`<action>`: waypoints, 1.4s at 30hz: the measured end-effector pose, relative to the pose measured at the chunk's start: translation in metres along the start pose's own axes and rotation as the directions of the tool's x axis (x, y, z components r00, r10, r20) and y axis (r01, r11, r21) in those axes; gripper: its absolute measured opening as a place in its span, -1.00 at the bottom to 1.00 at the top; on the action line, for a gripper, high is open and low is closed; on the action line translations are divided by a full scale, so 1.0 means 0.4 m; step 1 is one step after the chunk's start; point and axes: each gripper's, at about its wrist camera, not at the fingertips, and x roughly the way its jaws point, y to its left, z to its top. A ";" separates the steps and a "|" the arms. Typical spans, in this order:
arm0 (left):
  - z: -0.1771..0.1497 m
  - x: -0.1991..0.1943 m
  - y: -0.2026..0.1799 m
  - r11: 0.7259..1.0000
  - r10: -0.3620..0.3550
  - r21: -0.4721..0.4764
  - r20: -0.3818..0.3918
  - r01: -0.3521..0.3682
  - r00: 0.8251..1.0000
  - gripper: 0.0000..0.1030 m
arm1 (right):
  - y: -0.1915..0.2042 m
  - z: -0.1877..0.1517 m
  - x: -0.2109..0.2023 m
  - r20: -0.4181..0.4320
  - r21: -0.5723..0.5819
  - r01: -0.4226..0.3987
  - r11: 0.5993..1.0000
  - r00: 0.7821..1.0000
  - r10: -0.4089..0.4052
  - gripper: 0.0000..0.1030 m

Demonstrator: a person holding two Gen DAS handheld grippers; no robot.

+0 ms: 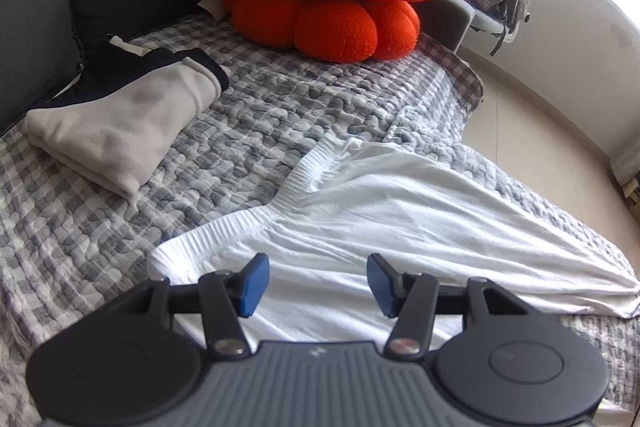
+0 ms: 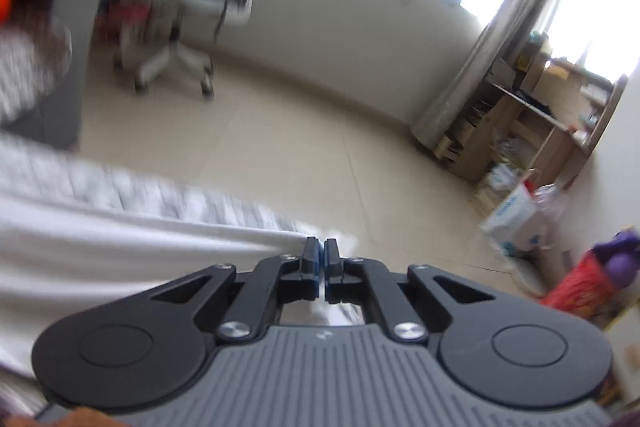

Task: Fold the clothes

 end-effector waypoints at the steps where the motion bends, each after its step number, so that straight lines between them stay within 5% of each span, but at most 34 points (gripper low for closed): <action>1: 0.002 0.002 0.006 1.000 0.004 -0.007 -0.003 -0.004 1.000 0.07 | -0.006 0.005 -0.009 0.008 0.014 -0.010 1.000 1.000 0.010 -0.97; 6: 0.017 0.009 0.026 0.999 0.001 -0.053 -0.007 -0.001 1.000 0.07 | -0.038 0.029 -0.057 0.050 0.081 -0.064 0.995 0.997 0.060 -0.73; 9: 0.020 0.016 0.019 0.998 -0.007 -0.056 -0.015 0.006 1.000 0.07 | 0.009 0.073 -0.133 0.109 0.029 -0.180 0.983 0.978 0.176 -0.73; 12: 0.021 0.017 0.014 0.998 -0.020 -0.056 -0.020 0.019 1.000 0.07 | 0.116 0.117 -0.230 0.159 -0.078 -0.371 0.925 0.912 0.379 -0.41; 13: 0.023 0.014 0.018 0.998 -0.026 -0.064 -0.019 0.025 0.999 0.07 | 0.154 0.130 -0.261 0.169 -0.112 -0.434 0.894 0.878 0.448 -0.21; 17: 0.031 0.010 0.037 0.995 -0.039 -0.094 -0.024 0.036 0.999 0.08 | 0.336 0.172 -0.343 0.127 -0.253 -0.633 0.732 0.728 0.673 -0.20; 19: 0.033 0.013 0.049 0.995 -0.022 -0.098 -0.025 0.019 0.999 0.08 | 0.430 0.189 -0.365 0.113 -0.351 -0.637 0.686 0.699 0.707 -0.20; 24: 0.041 0.022 0.082 0.991 -0.020 -0.136 -0.044 0.013 0.999 0.08 | 0.553 0.234 -0.309 -0.019 -0.399 -0.684 0.611 0.672 0.740 -0.25; 25: 0.043 0.023 0.087 0.989 -0.023 -0.146 -0.047 0.016 0.999 0.08 | 0.565 0.234 -0.297 -0.035 -0.405 -0.691 0.599 0.667 0.744 -0.44; 26: 0.045 0.023 0.089 0.988 -0.030 -0.152 -0.049 0.023 0.998 0.08 | 0.572 0.235 -0.301 -0.032 -0.415 -0.683 0.601 0.671 0.741 -0.96; 27: 0.047 0.022 0.089 0.987 -0.040 -0.156 -0.050 0.032 0.998 0.08 | 0.577 0.235 -0.309 -0.024 -0.426 -0.673 0.605 0.677 0.736 -0.99; 32: 0.049 0.019 0.069 0.990 -0.052 -0.131 -0.042 0.046 0.998 0.08 | 0.595 0.270 -0.331 0.083 -0.409 -0.602 0.686 0.724 0.685 -1.00; 37: 0.047 0.024 0.068 0.992 -0.035 -0.122 -0.041 0.030 0.999 0.08 | 0.670 0.252 -0.283 0.054 -0.446 -0.527 0.724 0.791 0.610 -0.98; 42: 0.045 0.026 0.071 0.993 -0.018 -0.121 -0.037 0.014 0.999 0.08 | 0.681 0.288 -0.266 0.091 -0.368 -0.459 0.809 0.848 0.522 -1.00</action>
